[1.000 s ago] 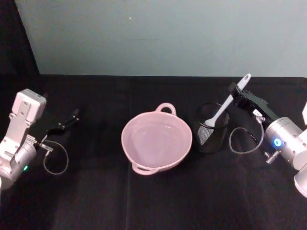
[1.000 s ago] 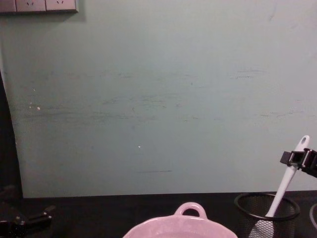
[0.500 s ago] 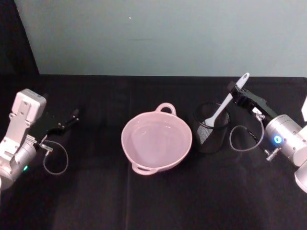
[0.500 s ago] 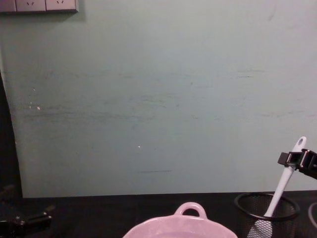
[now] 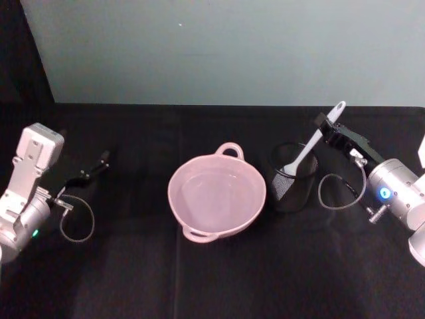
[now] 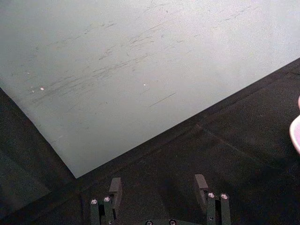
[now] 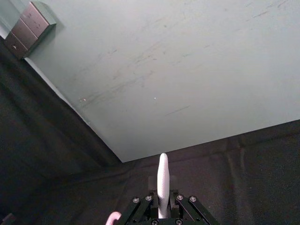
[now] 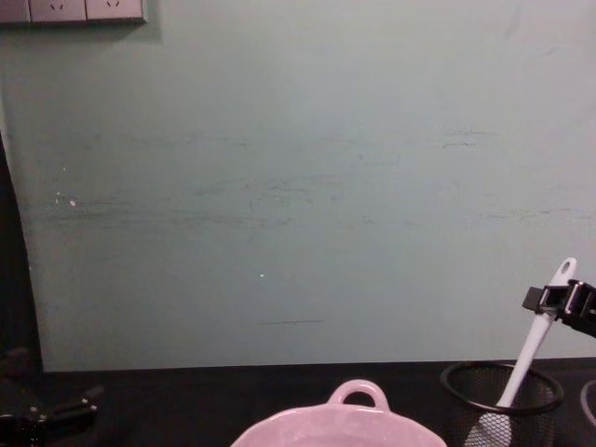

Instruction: Use the one hand to pick up the spoon and stir the clear water in the bowl.

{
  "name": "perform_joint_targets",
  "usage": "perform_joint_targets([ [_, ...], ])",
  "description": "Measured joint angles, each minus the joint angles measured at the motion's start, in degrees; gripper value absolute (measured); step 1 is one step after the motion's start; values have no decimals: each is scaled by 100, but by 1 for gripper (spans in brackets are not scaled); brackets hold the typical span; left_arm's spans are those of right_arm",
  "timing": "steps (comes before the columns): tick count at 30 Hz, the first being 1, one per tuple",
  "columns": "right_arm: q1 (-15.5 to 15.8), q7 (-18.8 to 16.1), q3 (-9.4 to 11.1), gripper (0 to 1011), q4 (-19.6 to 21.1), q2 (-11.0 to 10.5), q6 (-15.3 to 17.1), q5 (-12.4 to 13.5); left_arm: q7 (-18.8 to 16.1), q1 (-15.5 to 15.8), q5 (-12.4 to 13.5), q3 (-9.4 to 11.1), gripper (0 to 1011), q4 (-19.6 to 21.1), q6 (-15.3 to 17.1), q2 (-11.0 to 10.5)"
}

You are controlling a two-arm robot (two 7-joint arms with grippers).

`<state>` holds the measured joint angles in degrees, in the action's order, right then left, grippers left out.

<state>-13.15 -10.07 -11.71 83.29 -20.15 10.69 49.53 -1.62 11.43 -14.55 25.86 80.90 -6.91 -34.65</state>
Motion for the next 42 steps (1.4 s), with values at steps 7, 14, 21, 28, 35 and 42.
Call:
perform_joint_targets([
  [7,3,4,2,276,5,3,-6,-19,0,0,0,0,1011,0,0,0],
  [14,6,7,2,491,9,7,-9,-27,0,0,0,0,1011,0,0,0],
  [21,7,10,2,733,11,7,-10,-30,0,0,0,0,1011,0,0,0],
  [28,7,15,0,915,14,4,-11,-36,0,0,0,0,1011,0,0,0],
  [35,208,313,-49,1002,398,-211,-56,-321,0,0,0,0,1011,0,0,0],
  [42,618,476,71,1003,946,-509,69,-494,0,0,0,0,1011,0,0,0],
])
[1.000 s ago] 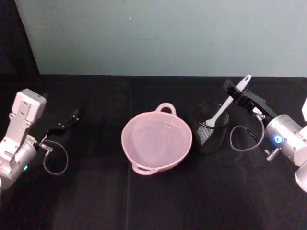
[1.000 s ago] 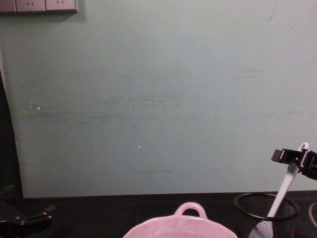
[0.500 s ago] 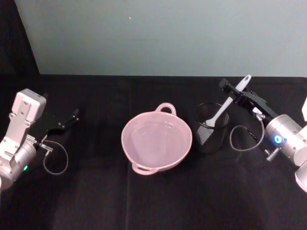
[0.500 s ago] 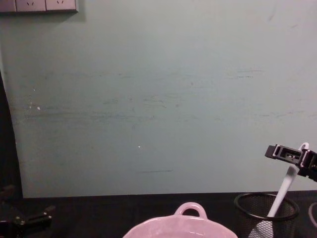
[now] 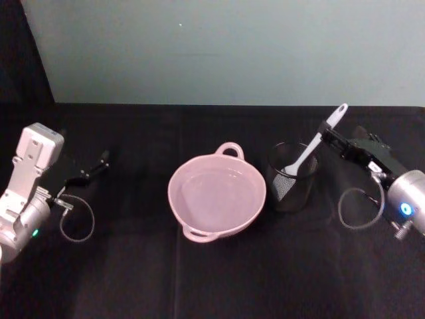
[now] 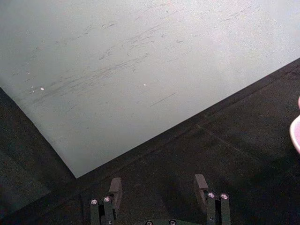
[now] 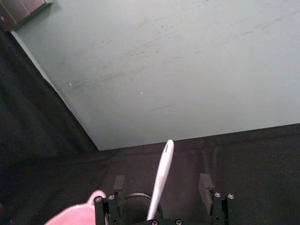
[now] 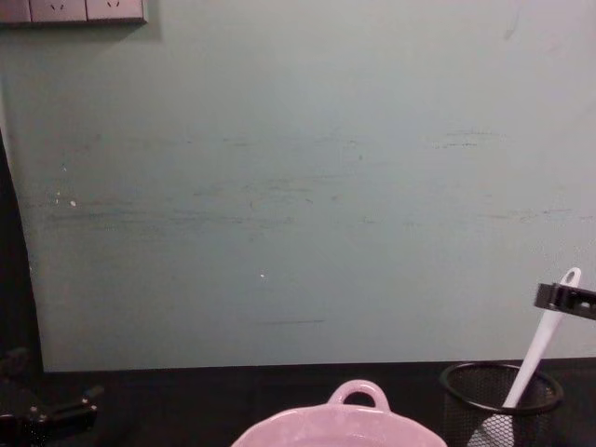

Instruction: Use the one hand to pick up the spoon and stir the clear water in the bowl.

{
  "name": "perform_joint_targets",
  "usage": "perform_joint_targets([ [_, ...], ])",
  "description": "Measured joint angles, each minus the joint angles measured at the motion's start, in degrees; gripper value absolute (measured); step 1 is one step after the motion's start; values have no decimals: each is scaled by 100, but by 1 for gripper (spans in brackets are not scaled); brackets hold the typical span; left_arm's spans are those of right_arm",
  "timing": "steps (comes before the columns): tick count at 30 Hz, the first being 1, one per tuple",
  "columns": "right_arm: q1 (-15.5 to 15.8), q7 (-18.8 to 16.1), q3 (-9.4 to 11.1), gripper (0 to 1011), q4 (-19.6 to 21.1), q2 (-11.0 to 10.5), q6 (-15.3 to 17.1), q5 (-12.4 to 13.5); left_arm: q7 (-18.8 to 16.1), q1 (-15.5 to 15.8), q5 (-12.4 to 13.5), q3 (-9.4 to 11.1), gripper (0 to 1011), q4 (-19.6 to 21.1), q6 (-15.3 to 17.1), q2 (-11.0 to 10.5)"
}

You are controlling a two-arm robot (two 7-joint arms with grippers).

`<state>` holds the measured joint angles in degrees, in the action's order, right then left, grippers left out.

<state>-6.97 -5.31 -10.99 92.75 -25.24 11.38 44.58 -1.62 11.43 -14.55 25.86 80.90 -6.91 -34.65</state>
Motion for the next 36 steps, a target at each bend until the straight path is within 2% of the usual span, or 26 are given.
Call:
perform_joint_targets([
  [2,113,15,37,1002,120,-79,-4,-63,0,0,0,0,1011,0,0,0],
  [4,374,17,105,1002,350,-258,-141,-308,0,0,0,0,1011,0,0,0],
  [6,476,6,130,1002,432,-328,-233,-438,0,0,0,0,1011,0,0,0],
  [7,577,3,149,1002,496,-390,-391,-628,0,0,0,0,1011,0,0,0],
  [11,744,93,180,1003,535,-456,-758,-1062,0,0,0,0,1011,0,0,0],
  [12,814,184,186,1003,527,-463,-955,-1308,0,0,0,0,1011,0,0,0],
  [14,865,292,195,1002,482,-450,-1160,-1546,0,0,0,0,1011,0,0,0],
  [16,919,552,217,1002,309,-347,-1558,-1983,0,0,0,0,1011,0,0,0],
  [21,896,911,265,1002,-44,-111,-1982,-2383,0,0,0,0,1011,0,0,0],
  [22,874,982,289,1003,-195,-19,-2150,-2470,0,0,0,0,1011,0,0,0],
  [27,798,1070,315,1002,-619,209,-2695,-2748,0,0,0,0,1011,0,0,0],
  [30,789,1086,313,1003,-716,269,-2813,-2859,0,0,0,0,1011,0,0,0],
  [36,779,972,355,1003,-761,305,-2809,-2779,0,0,0,0,1011,0,0,0],
])
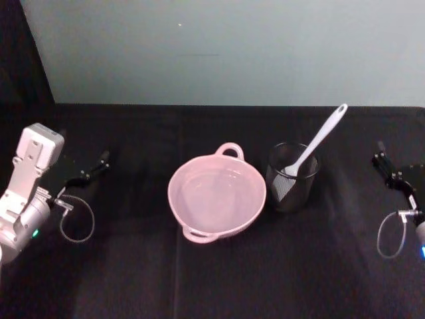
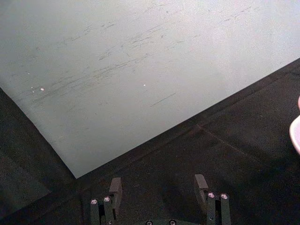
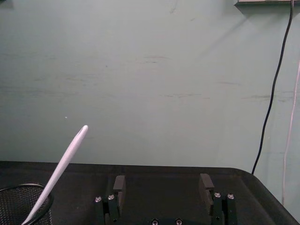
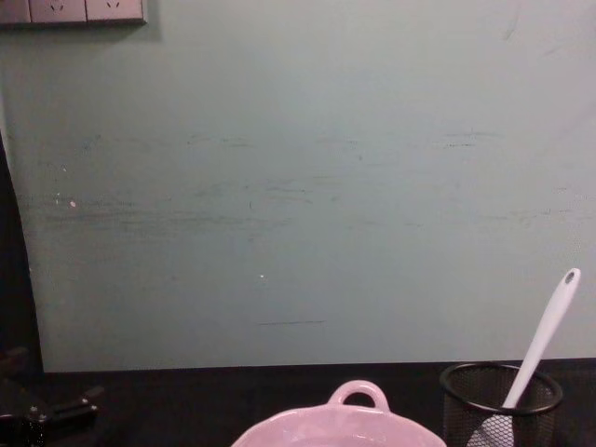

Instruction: Use the one hand to pick up the spoon and stir the clear water in the bowl.

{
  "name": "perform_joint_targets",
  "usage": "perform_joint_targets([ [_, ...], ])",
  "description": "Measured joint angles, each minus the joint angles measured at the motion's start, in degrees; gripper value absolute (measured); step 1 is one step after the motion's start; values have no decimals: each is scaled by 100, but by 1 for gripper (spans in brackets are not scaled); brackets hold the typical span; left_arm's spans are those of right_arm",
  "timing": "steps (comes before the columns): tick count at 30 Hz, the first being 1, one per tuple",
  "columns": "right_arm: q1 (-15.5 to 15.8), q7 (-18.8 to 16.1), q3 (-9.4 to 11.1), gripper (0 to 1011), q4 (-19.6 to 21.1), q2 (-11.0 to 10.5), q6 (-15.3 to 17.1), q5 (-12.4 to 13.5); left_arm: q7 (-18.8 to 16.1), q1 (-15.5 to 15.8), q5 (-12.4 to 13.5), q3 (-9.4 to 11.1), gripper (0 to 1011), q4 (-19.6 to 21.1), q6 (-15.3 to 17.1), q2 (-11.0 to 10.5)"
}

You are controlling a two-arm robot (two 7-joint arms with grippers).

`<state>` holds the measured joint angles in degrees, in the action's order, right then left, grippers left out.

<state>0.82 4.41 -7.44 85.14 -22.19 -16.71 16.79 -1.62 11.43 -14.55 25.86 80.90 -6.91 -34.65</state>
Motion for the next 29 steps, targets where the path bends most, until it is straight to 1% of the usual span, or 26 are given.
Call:
perform_joint_targets([
  [29,5,39,-28,1003,16,-13,-16,-44,0,0,0,0,1011,0,0,0],
])
